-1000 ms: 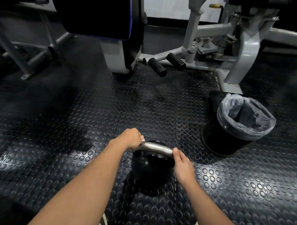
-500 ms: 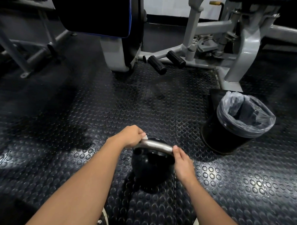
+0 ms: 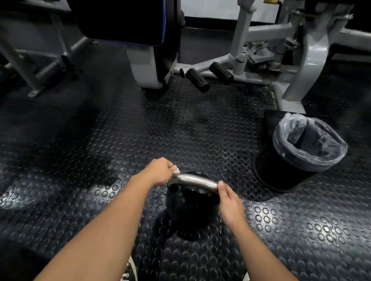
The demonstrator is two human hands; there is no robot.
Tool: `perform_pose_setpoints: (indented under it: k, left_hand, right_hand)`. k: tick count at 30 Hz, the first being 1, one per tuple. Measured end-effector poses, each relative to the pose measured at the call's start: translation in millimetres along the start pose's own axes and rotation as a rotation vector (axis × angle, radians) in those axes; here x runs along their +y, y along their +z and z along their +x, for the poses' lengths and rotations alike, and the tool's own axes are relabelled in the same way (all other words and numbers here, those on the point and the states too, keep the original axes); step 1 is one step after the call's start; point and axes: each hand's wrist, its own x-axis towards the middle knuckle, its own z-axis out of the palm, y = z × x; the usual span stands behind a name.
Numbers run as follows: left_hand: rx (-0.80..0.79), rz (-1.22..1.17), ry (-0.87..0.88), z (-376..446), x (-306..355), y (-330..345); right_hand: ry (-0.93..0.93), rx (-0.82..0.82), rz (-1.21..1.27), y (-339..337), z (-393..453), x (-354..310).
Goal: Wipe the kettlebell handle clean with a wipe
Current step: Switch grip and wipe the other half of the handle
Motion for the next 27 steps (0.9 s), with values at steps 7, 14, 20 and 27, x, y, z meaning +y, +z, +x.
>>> perform_pose_setpoints:
  k: [7, 14, 20, 27]
  left_hand:
    - [0.077, -0.105, 0.035, -10.0, 2.7, 5.8]
    - [0.221, -0.208, -0.058, -24.3, 0.9, 28.0]
    - [0.348, -0.297, -0.044, -46.6, 1.8, 55.3]
    - [0.403, -0.31, -0.019, -60.8, 15.9, 57.6]
  right_hand:
    - [0.009, -0.001, 0.001, 1.3, 0.4, 0.4]
    - [0.02, 0.009, -0.003, 2.0, 1.0, 0.4]
    - [0.027, 0.013, 0.011, 2.4, 1.6, 3.6]
    - [0.012, 0.018, 0.01, 3.5, 3.1, 4.3]
